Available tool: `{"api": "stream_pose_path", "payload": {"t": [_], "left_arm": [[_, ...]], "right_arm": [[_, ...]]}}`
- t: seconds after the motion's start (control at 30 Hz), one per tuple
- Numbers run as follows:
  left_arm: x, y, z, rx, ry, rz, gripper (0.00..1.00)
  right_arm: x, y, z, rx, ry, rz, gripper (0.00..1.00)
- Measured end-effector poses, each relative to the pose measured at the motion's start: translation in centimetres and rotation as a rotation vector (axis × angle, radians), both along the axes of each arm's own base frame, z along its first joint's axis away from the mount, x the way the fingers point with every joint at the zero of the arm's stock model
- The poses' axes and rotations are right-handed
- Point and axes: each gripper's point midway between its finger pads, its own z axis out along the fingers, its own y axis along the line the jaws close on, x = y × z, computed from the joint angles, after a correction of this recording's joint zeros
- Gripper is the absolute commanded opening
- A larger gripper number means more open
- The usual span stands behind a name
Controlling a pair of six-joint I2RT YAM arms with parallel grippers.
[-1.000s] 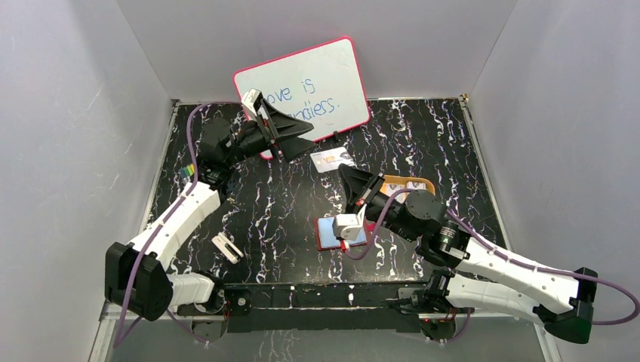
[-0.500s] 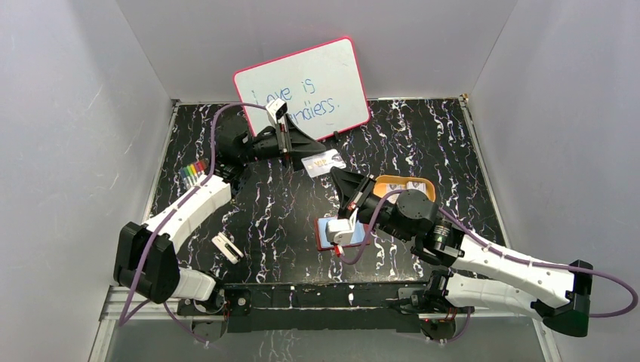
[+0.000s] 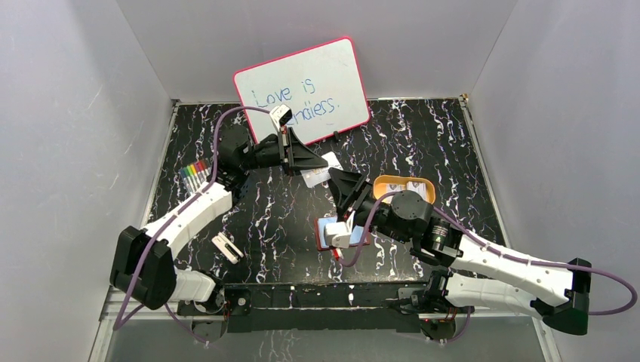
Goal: Put the credit cards into the card holder
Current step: Pick up the credit card from the storage box.
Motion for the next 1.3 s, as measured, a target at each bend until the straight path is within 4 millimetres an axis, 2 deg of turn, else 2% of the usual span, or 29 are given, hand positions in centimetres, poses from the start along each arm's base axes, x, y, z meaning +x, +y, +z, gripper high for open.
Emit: {"api": "stream_pose_path", "payload": {"t": [0.1,0.13,0.2,0.27,0.33,0.4,0.47,0.57,0.67,0.73,0.8,0.83,0.93,1.03,1.17,1.3], "left_arm": [[0.2,0.4,-0.2,-0.007,0.001,0.034,0.0],[0.3,0.6,-0.2,-0.01,-0.001,0.05,0.0],[1.2,1.6,0.1,-0.019,-0.013,0.116,0.0],[2.1,2.9,0.4,-0.021,-0.04,0.209,0.0],[2.8,4.7,0.8,-0.023,-0.089,0.347,0.0],[2.7,6.2,1.1,-0.034,-0.145,0.46,0.0],[2.2,7.6,0.9,-0.049,-0.195,0.547,0.0],[2.0,8.9,-0.5,-0.051,-0.22,0.635,0.0],[2.3,9.9,-2.9,-0.026,-0.202,0.709,0.0],[2.5,10.4,-4.0,-0.014,-0.186,0.743,0.0],[2.5,10.7,-4.5,-0.012,-0.177,0.767,0.0],[2.6,10.9,-4.6,-0.014,-0.176,0.776,0.0],[2.7,11.1,-4.4,-0.03,-0.172,0.792,0.0],[2.9,11.1,-4.6,-0.045,-0.16,0.804,0.0],[3.4,10.7,-5.3,-0.044,-0.137,0.799,0.0],[3.7,9.9,-5.8,-0.04,-0.123,0.779,0.0]], "right_arm": [[-0.2,0.1,-0.2,0.026,0.071,0.003,0.78],[-0.3,0.1,-0.2,0.046,0.121,0.002,0.81],[-0.4,0.1,0.4,0.11,0.25,-0.008,0.86],[-0.4,0.2,2.0,0.24,0.429,-0.033,0.89],[-0.5,0.0,3.5,0.393,0.601,-0.053,0.91],[-0.7,0.0,3.9,0.54,0.792,-0.06,0.91],[-0.7,0.4,3.4,0.66,1.001,-0.047,0.88],[1.2,0.1,1.4,0.842,1.305,-0.019,0.82],[4.8,-1.5,-2.2,1.038,1.596,-0.016,0.76],[6.2,-1.9,-4.6,1.125,1.77,-0.017,0.75],[6.2,-1.0,-6.5,1.139,1.951,0.01,0.77],[5.9,-0.4,-6.7,1.129,2.02,0.04,0.79],[4.8,0.9,-5.7,1.097,2.134,0.154,0.84],[3.6,1.6,-4.4,1.059,2.187,0.251,0.85],[3.1,2.9,-3.6,1.012,2.236,0.31,0.82],[3.2,4.6,-3.9,0.97,2.289,0.313,0.78]]}}
